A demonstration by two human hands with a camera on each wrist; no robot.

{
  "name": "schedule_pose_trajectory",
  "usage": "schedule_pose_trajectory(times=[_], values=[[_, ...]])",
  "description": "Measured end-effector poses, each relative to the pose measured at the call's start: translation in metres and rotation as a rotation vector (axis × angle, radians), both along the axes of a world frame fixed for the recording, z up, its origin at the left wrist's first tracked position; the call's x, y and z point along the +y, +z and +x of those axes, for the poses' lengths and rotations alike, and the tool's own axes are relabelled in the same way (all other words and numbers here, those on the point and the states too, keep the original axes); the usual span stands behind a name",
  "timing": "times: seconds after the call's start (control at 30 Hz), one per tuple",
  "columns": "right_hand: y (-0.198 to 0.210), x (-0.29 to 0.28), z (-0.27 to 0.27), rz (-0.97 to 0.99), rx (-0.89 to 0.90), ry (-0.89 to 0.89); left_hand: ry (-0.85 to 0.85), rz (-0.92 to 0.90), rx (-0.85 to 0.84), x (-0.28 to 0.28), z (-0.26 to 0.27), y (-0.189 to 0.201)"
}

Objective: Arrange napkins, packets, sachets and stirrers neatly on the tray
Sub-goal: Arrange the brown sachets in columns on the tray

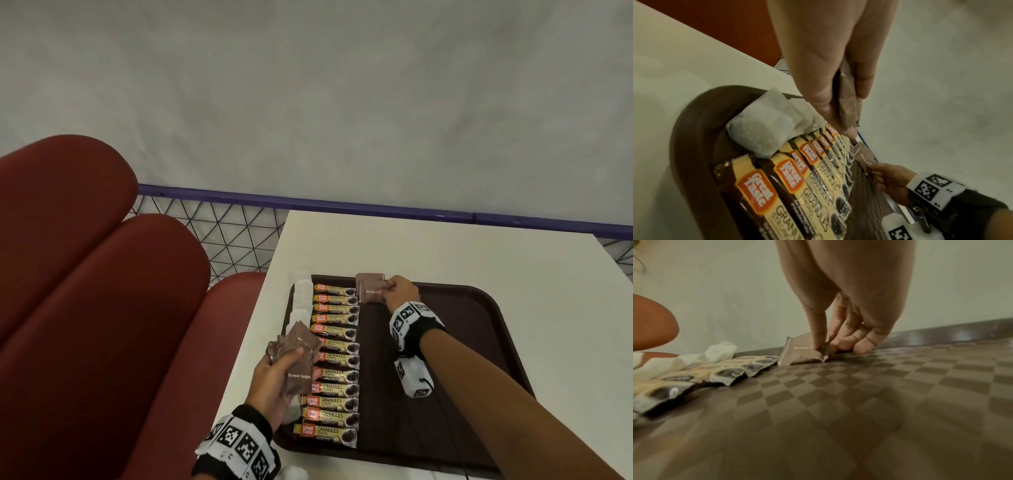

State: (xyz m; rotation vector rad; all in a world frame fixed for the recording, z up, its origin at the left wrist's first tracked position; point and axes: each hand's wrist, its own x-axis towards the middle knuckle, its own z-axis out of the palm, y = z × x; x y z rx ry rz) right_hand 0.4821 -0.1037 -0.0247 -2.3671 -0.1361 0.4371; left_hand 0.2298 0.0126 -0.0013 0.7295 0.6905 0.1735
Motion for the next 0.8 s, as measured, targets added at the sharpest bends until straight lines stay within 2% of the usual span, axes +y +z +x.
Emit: schedule_pose_trajectory(times=[0.47, 0.6, 0.8], values=[[-0.001, -0.018, -0.006, 0.106, -0.035, -0.040, -0.001, -0.032, 0.028, -0.010, 0.005, 0.012], [0.012, -0.033, -0.032, 0.151, -0.051, 0.065, -0.010, -0.031, 0.040, -0.018, 0.006, 0.013], [0.037, -0.047, -0.082, 0.283, 0.064, 0.355, -0.044, -0.027, 0.015, -0.031, 0.004, 0.021]])
